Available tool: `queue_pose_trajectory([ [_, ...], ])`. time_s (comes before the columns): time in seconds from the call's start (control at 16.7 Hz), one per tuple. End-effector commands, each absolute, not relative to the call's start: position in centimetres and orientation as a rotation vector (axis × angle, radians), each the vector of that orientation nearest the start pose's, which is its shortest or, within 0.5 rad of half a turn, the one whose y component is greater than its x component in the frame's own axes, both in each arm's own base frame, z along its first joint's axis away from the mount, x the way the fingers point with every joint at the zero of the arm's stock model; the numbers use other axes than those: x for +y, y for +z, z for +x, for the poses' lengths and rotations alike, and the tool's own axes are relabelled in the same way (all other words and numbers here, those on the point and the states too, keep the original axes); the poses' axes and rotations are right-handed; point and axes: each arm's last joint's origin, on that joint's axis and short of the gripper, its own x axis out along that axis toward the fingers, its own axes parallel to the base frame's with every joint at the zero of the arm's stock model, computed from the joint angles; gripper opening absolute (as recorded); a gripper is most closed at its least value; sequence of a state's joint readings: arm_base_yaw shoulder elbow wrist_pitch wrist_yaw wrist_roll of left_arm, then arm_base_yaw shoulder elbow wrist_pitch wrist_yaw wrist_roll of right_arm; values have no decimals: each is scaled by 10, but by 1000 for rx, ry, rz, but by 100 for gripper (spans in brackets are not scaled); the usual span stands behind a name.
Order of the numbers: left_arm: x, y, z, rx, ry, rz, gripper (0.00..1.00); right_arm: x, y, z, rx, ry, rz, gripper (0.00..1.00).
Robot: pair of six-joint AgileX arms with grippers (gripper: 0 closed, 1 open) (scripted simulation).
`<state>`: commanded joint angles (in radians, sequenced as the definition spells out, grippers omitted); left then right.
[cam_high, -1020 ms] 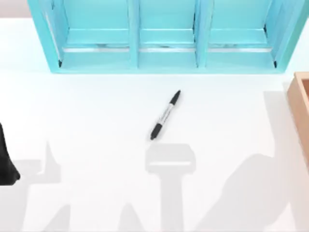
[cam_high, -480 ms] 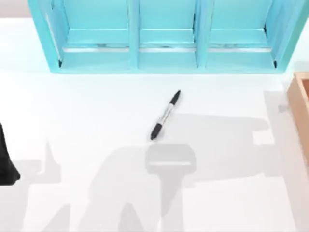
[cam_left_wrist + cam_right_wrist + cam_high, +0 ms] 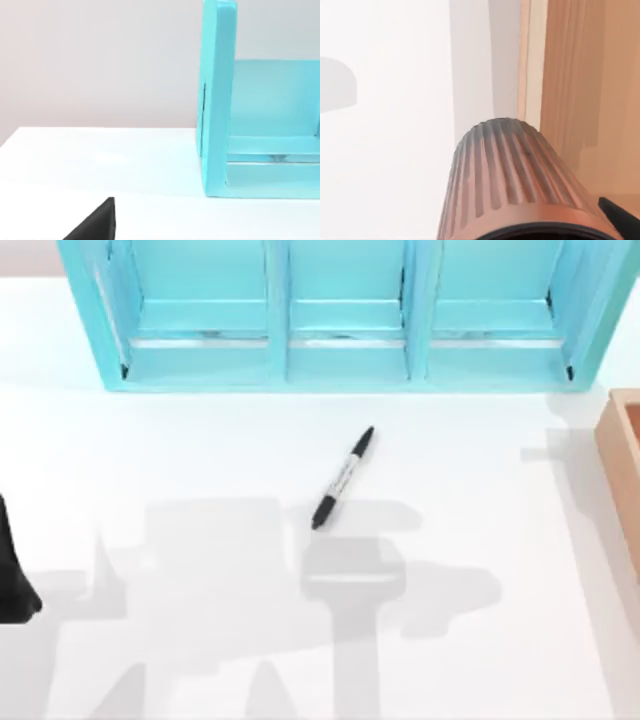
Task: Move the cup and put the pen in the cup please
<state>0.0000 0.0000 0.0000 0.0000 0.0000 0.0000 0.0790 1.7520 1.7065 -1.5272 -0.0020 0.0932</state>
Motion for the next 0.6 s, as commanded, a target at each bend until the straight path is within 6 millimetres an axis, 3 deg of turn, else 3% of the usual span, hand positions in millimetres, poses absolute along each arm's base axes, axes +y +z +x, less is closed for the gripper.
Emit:
queue_pose_trajectory([
  [0.24,-1,160,106,0,0,0,100,41,298,325,1574,-17,12,0],
  [0.6,-1,160,106,0,0,0,100,125,241,334,1539,-38,-21,0],
])
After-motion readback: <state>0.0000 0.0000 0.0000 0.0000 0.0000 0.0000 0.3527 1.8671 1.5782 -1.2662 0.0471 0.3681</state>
